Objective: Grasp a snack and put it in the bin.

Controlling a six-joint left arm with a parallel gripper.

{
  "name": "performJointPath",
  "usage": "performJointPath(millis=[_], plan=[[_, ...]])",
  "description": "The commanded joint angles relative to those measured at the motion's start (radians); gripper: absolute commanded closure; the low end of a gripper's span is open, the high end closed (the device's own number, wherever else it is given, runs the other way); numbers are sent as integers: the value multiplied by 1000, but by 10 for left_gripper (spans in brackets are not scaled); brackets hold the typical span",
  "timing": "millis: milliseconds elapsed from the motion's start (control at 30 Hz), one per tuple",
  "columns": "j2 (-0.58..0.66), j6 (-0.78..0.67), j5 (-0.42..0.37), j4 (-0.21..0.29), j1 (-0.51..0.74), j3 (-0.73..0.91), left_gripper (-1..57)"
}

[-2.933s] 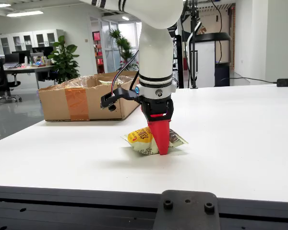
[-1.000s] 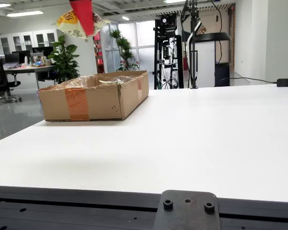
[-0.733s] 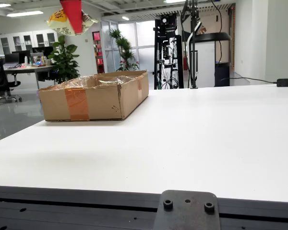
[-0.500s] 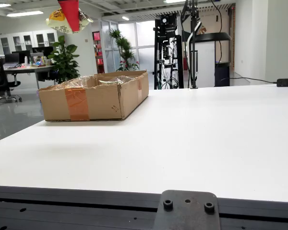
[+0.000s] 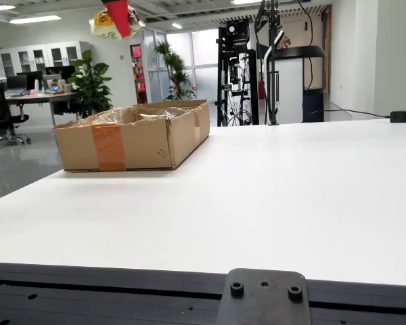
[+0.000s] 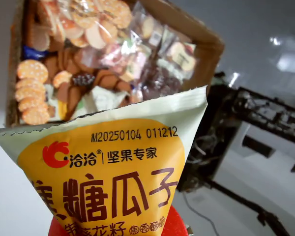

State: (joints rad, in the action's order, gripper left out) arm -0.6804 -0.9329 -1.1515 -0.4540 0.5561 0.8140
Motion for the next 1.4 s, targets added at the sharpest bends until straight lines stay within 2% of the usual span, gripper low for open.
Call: performJointPath(millis=[33, 200, 367, 467, 700, 800, 933, 1267, 1400], plan=[[-44, 43, 8, -4, -20, -76, 422], [-79, 69, 11, -11, -41, -141, 380], [-107, 87, 3, -13, -54, -193, 230], [-126, 95, -10, -14, -59, -226, 168], [-174, 114, -46, -14, -54, -305, 118], [-189, 123, -66, -13, -39, -327, 140], [-200, 128, -90, -11, -4, -339, 201], [-121, 130, -119, -11, 113, -278, 465], [-48, 127, -124, -9, 158, -200, 524]])
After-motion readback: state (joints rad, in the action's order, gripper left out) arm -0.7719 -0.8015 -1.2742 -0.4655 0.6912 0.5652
